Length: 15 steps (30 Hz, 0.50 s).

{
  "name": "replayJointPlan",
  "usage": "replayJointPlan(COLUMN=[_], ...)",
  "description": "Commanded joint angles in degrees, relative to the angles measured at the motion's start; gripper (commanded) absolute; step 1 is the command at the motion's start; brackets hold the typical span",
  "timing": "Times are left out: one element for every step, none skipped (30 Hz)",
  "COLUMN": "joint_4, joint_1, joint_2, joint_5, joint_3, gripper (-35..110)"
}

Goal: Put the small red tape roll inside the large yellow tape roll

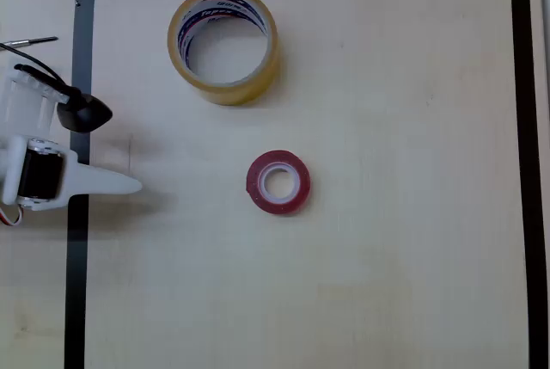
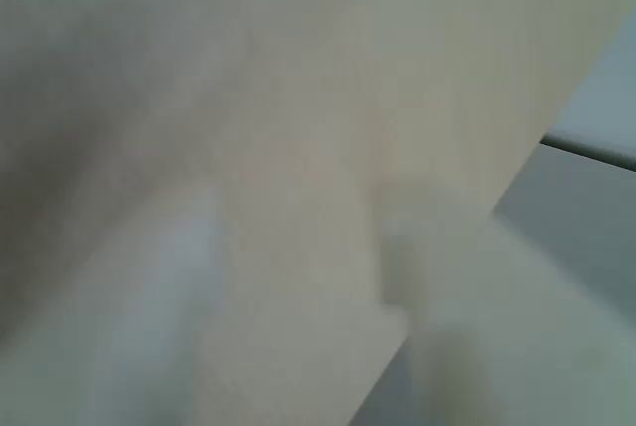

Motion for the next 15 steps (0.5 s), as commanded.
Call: replayJointPlan(joint_4=[12.22,12.22,12.39,12.39,12.39,12.39,12.39,12.48,12.48,12.57,12.57,12.39,11.69,10.46,9.05], joint_1=[-0.26,-0.26,-0.26,-0.09,0.18,0.26,0.35,0.62,0.97,1.23,1.49,1.76,2.11,2.46,2.55], joint_2=[1.93,1.93,1.93,1.93,1.93,1.93,1.93,1.93,1.93,1.93,1.85,1.05,-1.41,-5.98,-12.39], joint_5=[-2.64,-2.9,-3.08,-3.08,-3.16,-3.16,-3.25,-3.25,-3.25,-3.25,-3.25,-3.25,-3.25,-3.34,-4.04], joint_3=[-16.35,-16.26,-16.17,-16.0,-15.82,-15.64,-15.56,-15.56,-15.91,-16.52,-17.4,-18.72,-20.57,-22.94,-25.84], gripper=[10,11,11,11,11,11,11,11,11,11,11,12,12,13,13])
